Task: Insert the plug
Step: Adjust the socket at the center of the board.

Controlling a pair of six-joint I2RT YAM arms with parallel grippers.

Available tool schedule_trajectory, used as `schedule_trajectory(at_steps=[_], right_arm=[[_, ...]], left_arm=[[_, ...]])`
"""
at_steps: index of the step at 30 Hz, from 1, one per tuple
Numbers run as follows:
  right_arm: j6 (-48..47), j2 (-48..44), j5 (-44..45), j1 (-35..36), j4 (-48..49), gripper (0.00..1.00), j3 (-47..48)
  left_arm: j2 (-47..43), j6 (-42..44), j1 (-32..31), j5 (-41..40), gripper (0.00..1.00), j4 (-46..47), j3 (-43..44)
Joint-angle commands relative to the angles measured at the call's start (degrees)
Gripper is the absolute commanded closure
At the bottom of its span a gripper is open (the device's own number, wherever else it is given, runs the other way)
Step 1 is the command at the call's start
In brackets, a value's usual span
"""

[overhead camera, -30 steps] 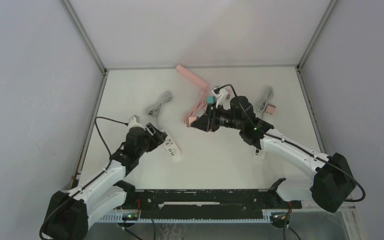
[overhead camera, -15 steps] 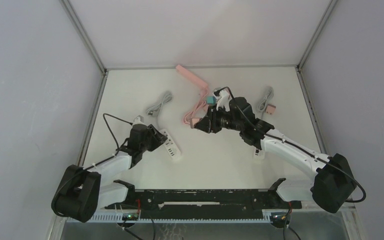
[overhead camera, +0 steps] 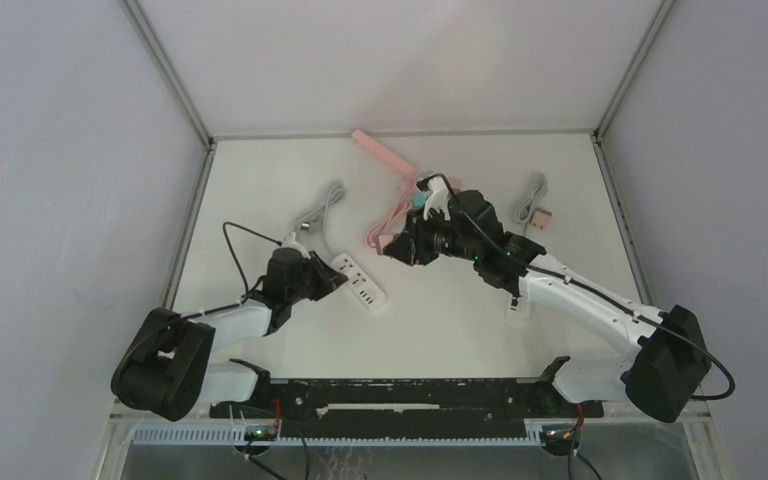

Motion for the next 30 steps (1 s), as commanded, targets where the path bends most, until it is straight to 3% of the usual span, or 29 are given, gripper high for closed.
schedule_trajectory(at_steps=[1, 8, 12, 16, 21, 30], right_arm=[[-3.71, 1.12, 3.99, 1.47, -3.43, 1.0, 4.43], [-6.68, 3.91, 7.0, 3.71, -9.93, 1.0, 9.2], [-7.1, 4.34, 7.04, 3.84, -10.55, 1.0, 9.31], [-7.42, 4.88, 6.64, 3.84, -10.55, 1.0, 9.29], [-7.66, 6.06, 5.39, 3.75, -10.7, 1.0, 9.62], [-9.07, 8.13, 4.48, 3.75, -13.08, 1.0, 10.83]], left_arm=[[-0.63, -0.01, -3.25, 2.78, 0.79, -0.28, -2.64], [-3.7, -0.03, -5.11, 0.93, 0.76, -1.89, -3.13], [-9.15, 3.5, -4.45, -4.47, 0.63, -9.56, 0.17], [-11.8, 5.09, -0.87, -7.83, 0.53, -10.5, 1.79], [-5.52, 4.61, 2.96, -7.41, 0.51, -5.95, 4.85], [7.59, 6.96, 3.87, -2.87, 0.52, 4.95, 7.95]])
